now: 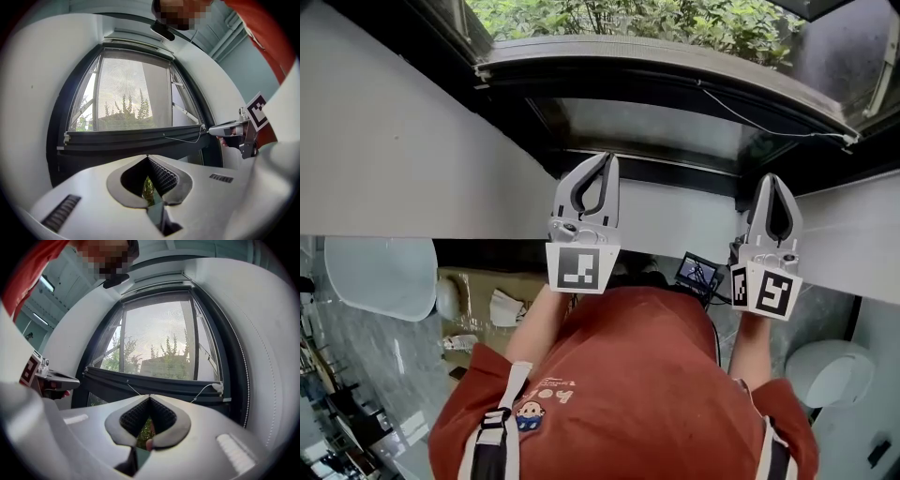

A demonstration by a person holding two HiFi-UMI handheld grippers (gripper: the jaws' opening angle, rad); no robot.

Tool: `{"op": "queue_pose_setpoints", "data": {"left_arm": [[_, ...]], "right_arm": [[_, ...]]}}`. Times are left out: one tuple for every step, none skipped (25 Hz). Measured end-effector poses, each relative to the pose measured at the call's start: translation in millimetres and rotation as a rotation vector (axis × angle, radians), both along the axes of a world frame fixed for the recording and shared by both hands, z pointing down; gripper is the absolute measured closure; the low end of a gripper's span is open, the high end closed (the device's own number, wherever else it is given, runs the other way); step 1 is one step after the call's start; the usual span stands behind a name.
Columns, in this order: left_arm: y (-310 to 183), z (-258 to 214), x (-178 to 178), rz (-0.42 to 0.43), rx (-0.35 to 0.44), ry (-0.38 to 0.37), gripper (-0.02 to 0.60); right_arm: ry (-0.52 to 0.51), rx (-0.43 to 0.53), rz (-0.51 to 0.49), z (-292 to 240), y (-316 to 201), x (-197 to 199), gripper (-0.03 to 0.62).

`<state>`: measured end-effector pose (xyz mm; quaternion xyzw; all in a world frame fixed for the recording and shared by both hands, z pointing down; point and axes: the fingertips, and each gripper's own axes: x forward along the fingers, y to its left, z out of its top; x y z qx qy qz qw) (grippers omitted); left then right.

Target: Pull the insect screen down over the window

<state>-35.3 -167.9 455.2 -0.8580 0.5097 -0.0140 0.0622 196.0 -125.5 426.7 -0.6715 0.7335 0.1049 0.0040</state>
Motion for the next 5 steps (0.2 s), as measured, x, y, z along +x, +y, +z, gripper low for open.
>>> {"op": "queue_pose_setpoints", "data": {"left_arm": [[-0.3, 0.3, 0.2, 0.000, 0.000, 0.002, 0.577], [-0.9, 0.6, 0.5, -0.001, 0.001, 0.005, 0.577], [-1.6, 0.8, 0.8, -0.001, 0.003, 0.007, 0.577], [-2.3, 1.0, 1.1, -0.001, 0.005, 0.008, 0.577], [-2.9, 1.2, 1.5, -0.001, 0.008, 0.009, 0.577]], "right_arm": [[0.000, 0.002, 0.001, -0.4, -0.4, 0.6, 0.585], [0.001, 0.004, 0.001, -0.7, -1.1, 1.2, 0.585], [0.002, 0.006, 0.000, -1.0, -1.9, 1.6, 0.585], [0.003, 0.008, 0.000, -1.3, -2.6, 2.1, 0.585], [0.004, 0.010, 0.000, -1.6, -3.3, 2.5, 0.585]]}}
